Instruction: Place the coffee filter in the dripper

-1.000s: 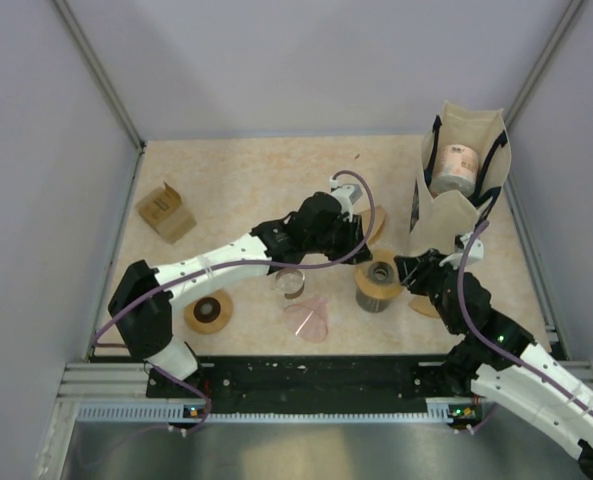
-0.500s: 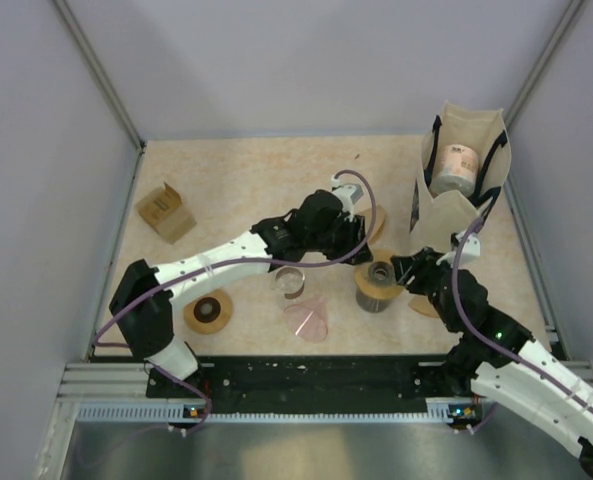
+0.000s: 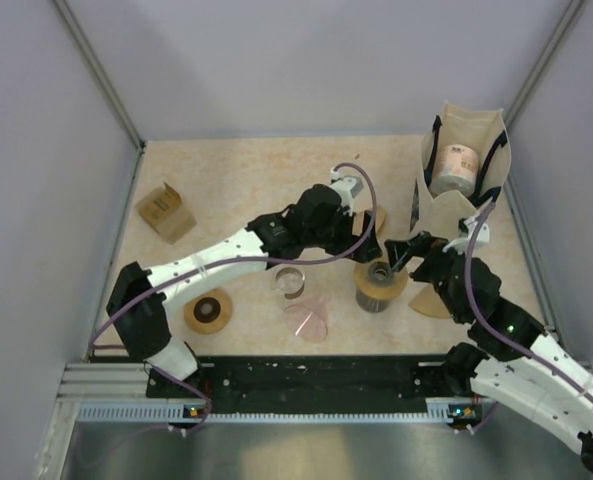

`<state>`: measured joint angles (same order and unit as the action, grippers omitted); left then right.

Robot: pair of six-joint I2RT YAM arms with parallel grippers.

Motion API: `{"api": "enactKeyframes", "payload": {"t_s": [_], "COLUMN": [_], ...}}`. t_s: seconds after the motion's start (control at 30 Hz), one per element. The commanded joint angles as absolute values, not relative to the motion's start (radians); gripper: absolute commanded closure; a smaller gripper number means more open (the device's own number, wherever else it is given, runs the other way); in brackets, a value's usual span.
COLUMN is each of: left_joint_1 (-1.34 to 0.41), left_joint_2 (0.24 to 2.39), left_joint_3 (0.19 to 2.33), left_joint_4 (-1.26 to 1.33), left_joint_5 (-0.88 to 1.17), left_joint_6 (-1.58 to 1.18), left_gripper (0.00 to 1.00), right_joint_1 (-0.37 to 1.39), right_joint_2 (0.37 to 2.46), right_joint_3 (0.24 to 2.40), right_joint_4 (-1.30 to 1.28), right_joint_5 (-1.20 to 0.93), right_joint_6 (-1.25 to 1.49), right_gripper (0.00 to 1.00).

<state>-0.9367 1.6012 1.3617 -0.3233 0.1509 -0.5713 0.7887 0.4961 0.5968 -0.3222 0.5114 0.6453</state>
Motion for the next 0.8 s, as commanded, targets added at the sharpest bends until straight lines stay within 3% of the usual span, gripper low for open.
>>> {"api": "enactKeyframes", "payload": {"t_s": [0.0, 0.17, 0.3, 0.4, 0.63, 0.77], "left_joint_1": [-0.934, -0.904, -0.839, -0.766, -0.657, -0.634], "left_joint_2": [1.468, 1.324, 1.253, 1.217, 1.157, 1.135], "left_joint_3": [1.366, 1.273, 1.201, 1.137, 1.042, 1.006], "left_joint_4": [-0.295, -0.262, -0.256, -0.230, -0.209, -0.192], "left_joint_5": [0.028, -0.095, -0.106, -0.057, 0.011, 0.017], "left_joint_6": [-0.525, -0.520, -0.532, -0.560, -0.584, -0.586], "left_gripper": [0.01, 0.01, 0.01, 0.01, 0.01, 0.01], "right_joint_1": [0.785, 0.784, 0.773, 0.743, 0.527, 0.275], "right_joint_2": [0.512, 0.590, 0.663, 0.681, 0.771, 0.787], "right_joint_3": [0.748, 0.963, 1.095, 1.126, 1.075, 0.956], "right_joint_4": [-0.418, -0.729, -1.027, -1.114, -1.118, -0.970], "right_joint_5": [0.564, 0.711, 0.828, 0.818, 0.640, 0.349], "right_joint_6": [0.638, 0.739, 0.871, 0.922, 0.890, 0.769], "right_gripper": [0.01, 0.01, 0.01, 0.01, 0.01, 0.01]}}
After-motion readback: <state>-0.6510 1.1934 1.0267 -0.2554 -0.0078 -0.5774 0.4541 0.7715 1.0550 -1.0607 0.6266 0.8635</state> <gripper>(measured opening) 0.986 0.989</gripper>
